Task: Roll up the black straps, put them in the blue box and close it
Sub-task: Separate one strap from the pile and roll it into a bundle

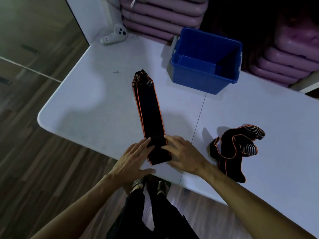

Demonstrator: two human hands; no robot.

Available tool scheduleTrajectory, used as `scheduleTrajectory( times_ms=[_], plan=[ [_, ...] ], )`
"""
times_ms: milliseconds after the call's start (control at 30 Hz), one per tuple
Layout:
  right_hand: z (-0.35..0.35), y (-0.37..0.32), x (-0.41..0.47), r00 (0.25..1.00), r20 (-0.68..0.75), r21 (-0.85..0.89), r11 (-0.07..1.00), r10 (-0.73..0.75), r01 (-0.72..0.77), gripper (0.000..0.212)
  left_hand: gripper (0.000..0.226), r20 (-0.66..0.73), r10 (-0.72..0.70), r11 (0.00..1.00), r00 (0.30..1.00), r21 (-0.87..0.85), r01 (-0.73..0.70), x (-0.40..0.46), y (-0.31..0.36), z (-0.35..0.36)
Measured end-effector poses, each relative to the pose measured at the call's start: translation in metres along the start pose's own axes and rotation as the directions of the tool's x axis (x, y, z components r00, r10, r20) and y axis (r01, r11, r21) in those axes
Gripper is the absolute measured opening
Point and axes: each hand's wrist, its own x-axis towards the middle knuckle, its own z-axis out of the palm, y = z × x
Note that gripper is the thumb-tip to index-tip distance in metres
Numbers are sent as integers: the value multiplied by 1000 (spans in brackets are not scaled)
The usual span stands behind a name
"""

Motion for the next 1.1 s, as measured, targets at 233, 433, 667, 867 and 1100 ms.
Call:
scheduleTrajectory(
  times_ms=[233, 433, 667, 867, 1100],
  plan=[
    [-5, 12, 8, 993, 101, -50, 997, -57, 62, 76, 69, -28, -23, 999, 999, 41, 24, -3, 12, 2],
    [-10, 20, 11, 989, 75, -97, 986, -130, 137, 53, 65, -58, -29, 999, 998, 37, 31, -2, 21, 3],
    [-7, 30, 10, 981, 68, -132, 973, -179, 187, 44, 66, -77, -3, 999, 997, 36, 6, -1, 25, 1],
    [-3, 18, 3, 991, 53, -123, 984, -119, 125, 65, 53, -88, 3, 996, 996, 91, 5, -4, 29, 3],
    [3, 11, 7, 981, -63, -130, 976, -184, 175, 55, 43, -137, -10, 999, 990, -35, 5, -2, 27, -4]
  ],
)
